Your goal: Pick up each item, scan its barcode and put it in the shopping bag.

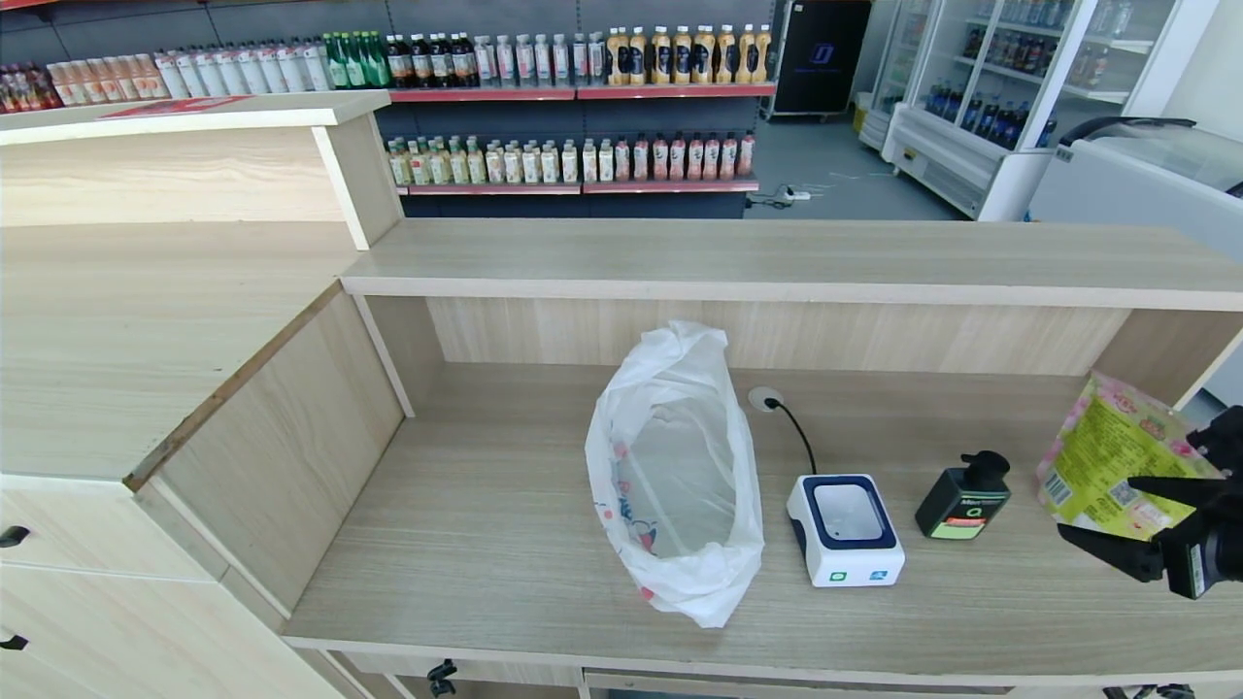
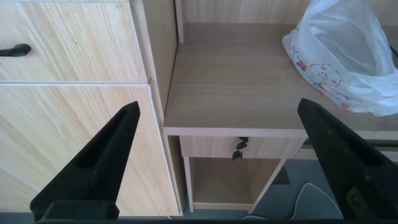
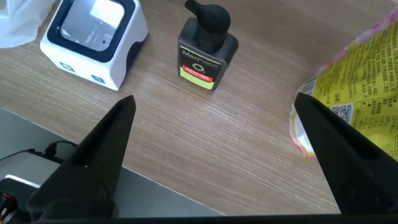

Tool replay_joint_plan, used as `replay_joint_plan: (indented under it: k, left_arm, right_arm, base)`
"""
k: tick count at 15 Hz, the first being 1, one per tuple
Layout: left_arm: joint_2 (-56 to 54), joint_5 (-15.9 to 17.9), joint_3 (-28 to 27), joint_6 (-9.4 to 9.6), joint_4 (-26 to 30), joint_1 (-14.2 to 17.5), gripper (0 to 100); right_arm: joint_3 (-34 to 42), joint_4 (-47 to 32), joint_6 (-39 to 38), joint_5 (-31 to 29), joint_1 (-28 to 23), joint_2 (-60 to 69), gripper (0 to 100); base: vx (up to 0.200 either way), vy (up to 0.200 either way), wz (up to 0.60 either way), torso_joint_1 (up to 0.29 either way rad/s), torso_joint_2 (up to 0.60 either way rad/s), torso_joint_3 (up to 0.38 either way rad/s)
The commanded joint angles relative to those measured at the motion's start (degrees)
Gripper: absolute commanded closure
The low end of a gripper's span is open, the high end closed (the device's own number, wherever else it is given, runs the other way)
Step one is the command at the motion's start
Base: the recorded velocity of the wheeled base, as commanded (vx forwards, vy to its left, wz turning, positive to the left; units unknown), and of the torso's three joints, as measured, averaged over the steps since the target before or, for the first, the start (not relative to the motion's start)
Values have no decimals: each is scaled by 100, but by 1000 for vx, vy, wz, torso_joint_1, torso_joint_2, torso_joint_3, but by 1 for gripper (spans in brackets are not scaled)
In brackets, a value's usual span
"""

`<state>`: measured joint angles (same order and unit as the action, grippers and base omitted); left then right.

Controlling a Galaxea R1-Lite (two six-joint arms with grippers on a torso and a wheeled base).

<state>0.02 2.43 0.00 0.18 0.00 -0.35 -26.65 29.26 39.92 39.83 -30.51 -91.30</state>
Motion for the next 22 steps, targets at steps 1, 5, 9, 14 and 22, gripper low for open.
replay_joint_plan:
  k: [1,5,9,14,22]
  left_arm:
    - [6,4,0,-1,0,0,0]
    - [6,4,0,-1,0,0,0]
    - [6,-5,0,-1,0,0,0]
    - [-2,-5,0,-1,0,0,0]
    - [6,-5,0,-1,0,0,0]
  right_arm:
    - [-165,-87,86,60,-183,-81,0]
    - [-842,-904,130,359,-631,-152,0]
    - [-1194,-1045,130,535,-675,-670,0]
    - [-1554,-1036,130,605,-623,-1294,0]
    - [-1949,-1045,393,913,-25,-2015,0]
  base:
    - [0,0,0,0,0,0]
    - [0,0,0,0,0,0]
    - [0,0,0,0,0,0]
    - [0,0,0,0,0,0]
    - [0,0,0,0,0,0]
